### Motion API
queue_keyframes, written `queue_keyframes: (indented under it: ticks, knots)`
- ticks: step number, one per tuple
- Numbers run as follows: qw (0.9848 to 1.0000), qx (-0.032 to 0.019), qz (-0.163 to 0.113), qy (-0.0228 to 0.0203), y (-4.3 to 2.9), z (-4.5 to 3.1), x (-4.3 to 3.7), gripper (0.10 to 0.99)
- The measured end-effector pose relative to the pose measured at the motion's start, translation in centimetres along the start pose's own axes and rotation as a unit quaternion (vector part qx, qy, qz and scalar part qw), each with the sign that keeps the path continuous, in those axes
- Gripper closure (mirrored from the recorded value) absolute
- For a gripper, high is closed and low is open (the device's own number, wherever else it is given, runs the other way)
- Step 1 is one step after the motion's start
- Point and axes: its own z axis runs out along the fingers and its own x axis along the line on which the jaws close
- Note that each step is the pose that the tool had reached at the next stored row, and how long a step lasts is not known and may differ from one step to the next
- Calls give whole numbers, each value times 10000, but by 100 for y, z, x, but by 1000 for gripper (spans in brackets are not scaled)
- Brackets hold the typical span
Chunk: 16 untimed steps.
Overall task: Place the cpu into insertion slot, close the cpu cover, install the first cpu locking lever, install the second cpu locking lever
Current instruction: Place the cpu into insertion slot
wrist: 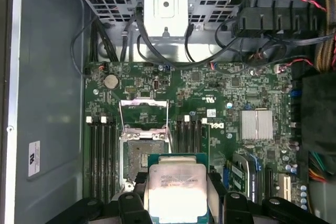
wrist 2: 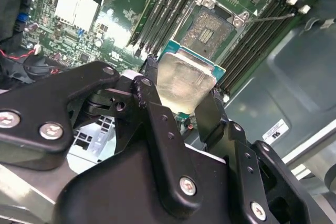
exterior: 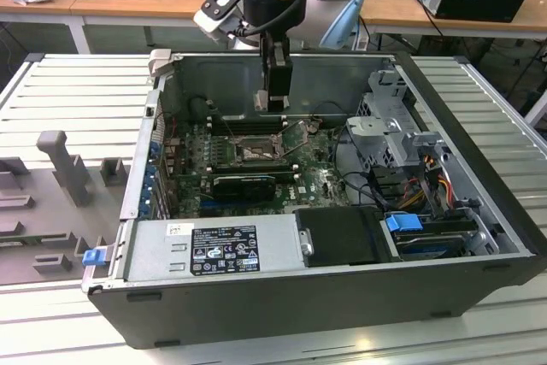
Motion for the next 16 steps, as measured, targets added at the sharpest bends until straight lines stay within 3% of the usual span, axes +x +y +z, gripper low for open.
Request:
queue_keyframes:
  ticks: [7,12,16]
  knots:
    - [9997,-1,-230,15,-16,151,4,557]
    - [9997,-3,-232,15,-40,287,7,557]
    - [9997,-3,-231,16,-45,339,13,557]
